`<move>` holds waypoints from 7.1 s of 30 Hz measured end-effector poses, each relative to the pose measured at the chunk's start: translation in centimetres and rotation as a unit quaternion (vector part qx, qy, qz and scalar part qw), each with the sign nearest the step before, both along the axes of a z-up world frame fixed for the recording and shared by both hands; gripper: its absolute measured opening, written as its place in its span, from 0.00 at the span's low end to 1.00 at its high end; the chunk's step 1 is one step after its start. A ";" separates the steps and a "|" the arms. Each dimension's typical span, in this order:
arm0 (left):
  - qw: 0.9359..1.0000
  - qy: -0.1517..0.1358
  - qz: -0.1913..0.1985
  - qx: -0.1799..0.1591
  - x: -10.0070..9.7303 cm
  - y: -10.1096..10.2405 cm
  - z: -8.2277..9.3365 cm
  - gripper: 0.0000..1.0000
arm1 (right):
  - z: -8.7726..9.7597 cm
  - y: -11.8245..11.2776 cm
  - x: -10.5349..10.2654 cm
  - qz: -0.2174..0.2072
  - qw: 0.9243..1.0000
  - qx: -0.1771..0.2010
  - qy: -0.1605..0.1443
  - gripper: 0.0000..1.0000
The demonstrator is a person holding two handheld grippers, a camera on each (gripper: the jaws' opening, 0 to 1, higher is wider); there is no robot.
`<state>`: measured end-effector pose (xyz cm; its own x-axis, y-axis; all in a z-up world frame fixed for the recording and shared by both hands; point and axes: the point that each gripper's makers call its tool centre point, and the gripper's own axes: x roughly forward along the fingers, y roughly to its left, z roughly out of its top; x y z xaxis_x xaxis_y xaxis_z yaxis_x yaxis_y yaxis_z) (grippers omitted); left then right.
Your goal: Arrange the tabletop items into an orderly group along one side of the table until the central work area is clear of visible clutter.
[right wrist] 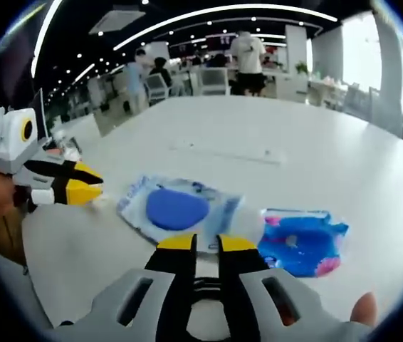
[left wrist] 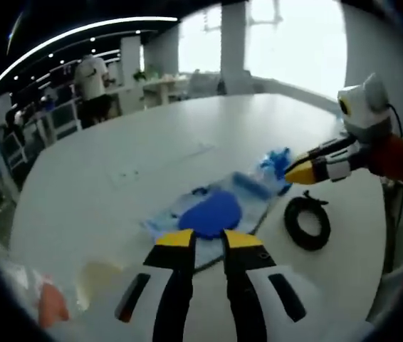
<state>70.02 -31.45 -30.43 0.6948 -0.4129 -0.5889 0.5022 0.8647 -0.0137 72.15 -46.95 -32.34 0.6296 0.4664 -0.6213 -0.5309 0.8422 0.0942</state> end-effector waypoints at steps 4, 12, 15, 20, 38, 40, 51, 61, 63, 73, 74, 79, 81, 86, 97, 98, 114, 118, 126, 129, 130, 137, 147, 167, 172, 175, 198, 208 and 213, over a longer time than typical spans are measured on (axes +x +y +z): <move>1.000 0.011 0.017 0.008 1.5 0.9 -0.7 0.19 | -0.7 0.1 1.0 -0.005 1.000 0.000 0.011 0.15; 0.997 0.049 0.043 0.028 3.1 2.0 -2.8 0.23 | -2.0 0.4 2.2 -0.007 1.000 -0.004 0.030 0.17; 0.996 0.055 0.044 0.047 3.7 2.3 -3.3 0.25 | -2.3 0.5 2.3 -0.007 0.999 -0.004 0.034 0.17; 0.995 0.070 0.061 0.044 4.3 3.0 -3.9 0.28 | -2.6 0.5 2.4 -0.007 0.999 -0.001 0.039 0.17; 0.987 0.113 0.095 0.058 5.6 3.0 -6.3 0.27 | -4.0 0.5 2.8 -0.011 0.998 0.009 0.061 0.17; 0.986 0.120 0.092 0.066 5.7 2.9 -6.7 0.26 | -4.2 0.6 2.8 -0.009 0.998 0.009 0.064 0.16; 0.983 0.138 0.078 0.093 5.0 2.7 -7.7 0.00 | -5.2 0.2 2.6 -0.003 0.997 -0.005 0.078 0.08; 0.984 0.126 0.093 0.088 5.8 3.1 -7.2 0.14 | -5.8 0.6 3.0 -0.003 0.996 -0.005 0.084 0.11; 0.983 0.128 0.092 0.091 5.8 3.1 -7.4 0.15 | -6.1 0.8 2.9 -0.001 0.996 -0.007 0.090 0.10; 0.985 0.099 0.109 0.087 6.6 3.4 -6.7 0.21 | -6.6 0.9 2.7 -0.001 0.995 -0.007 0.099 0.03; 0.985 0.098 0.110 0.088 6.6 3.5 -6.6 0.22 | -6.6 0.9 2.7 -0.002 0.995 -0.007 0.099 0.03; 0.982 0.108 0.124 0.094 6.6 4.7 -6.9 0.25 | -6.6 0.7 2.8 -0.010 0.995 -0.004 0.101 0.03; 0.980 0.138 0.116 0.088 5.8 4.2 -7.8 0.25 | -6.7 0.7 2.8 -0.010 0.995 -0.003 0.101 0.03; 0.978 0.150 0.113 0.088 5.5 3.6 -9.0 0.19 | -6.7 0.6 2.8 -0.010 0.995 -0.001 0.101 0.03; 0.980 0.139 0.111 0.089 5.8 3.1 -7.8 0.00 | -5.9 0.5 2.8 -0.008 0.996 0.001 0.093 0.03; 0.981 0.136 0.109 0.088 5.8 3.0 -7.4 0.00 | -5.8 0.4 2.8 -0.008 0.996 0.000 0.092 0.03; 0.983 0.130 0.097 0.091 4.2 2.3 -7.4 0.00 | -5.6 0.0 1.3 -0.004 0.995 -0.011 0.094 0.03; 0.980 0.142 0.094 0.100 3.9 2.4 -8.5 0.00 | -6.2 0.1 1.2 -0.003 0.995 -0.014 0.102 0.03; 0.981 0.136 0.087 0.111 4.2 2.6 -8.6 0.02 | -6.6 -0.1 1.1 -0.006 0.994 -0.013 0.108 0.03; 0.980 0.136 0.085 0.116 4.0 2.6 -8.6 0.06 | -6.6 -0.2 1.2 -0.009 0.994 -0.013 0.108 0.05; 0.980 0.136 0.086 0.117 4.0 2.7 -8.5 0.10 | -6.5 -0.2 1.3 -0.011 0.994 -0.011 0.109 0.06; 0.983 0.115 0.094 0.111 4.3 2.4 -7.4 0.27 | -5.2 -0.3 1.2 -0.015 0.995 -0.007 0.095 0.12; 0.994 0.046 0.074 0.070 4.8 -0.1 -2.7 0.37 | -2.1 -1.7 1.5 -0.028 0.998 0.002 0.054 0.14; 0.999 -0.026 -0.021 -0.035 -2.8 -5.6 4.4 0.35 | 7.2 -9.3 -2.3 -0.099 0.993 0.038 -0.055 0.17; 0.998 -0.031 -0.037 -0.046 -6.2 -5.1 5.4 0.34 | 8.0 -9.4 -5.3 -0.097 0.993 0.034 -0.065 0.17; 0.997 -0.039 -0.042 -0.056 -8.3 -4.3 6.4 0.34 | 8.4 -9.1 -7.5 -0.089 0.993 0.029 -0.071 0.18; 0.991 -0.094 0.035 -0.094 -21.7 7.1 9.0 0.34 | 8.4 -2.6 -20.0 -0.015 0.994 0.010 -0.108 0.21; 0.986 -0.112 0.083 -0.090 -22.9 11.3 8.5 0.45 | 6.7 -1.7 -21.9 -0.012 0.993 0.008 -0.115 0.32; 0.985 -0.111 0.085 -0.099 -23.0 11.3 7.6 0.72 | 7.2 -1.9 -21.5 -0.033 0.989 0.017 -0.143 0.71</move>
<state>47.04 -20.16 -22.78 0.8666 -0.3712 -0.3335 0.3601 0.9279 -0.0968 50.64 -48.86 -25.17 0.8073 0.4368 -0.3969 -0.4844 0.8745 -0.0229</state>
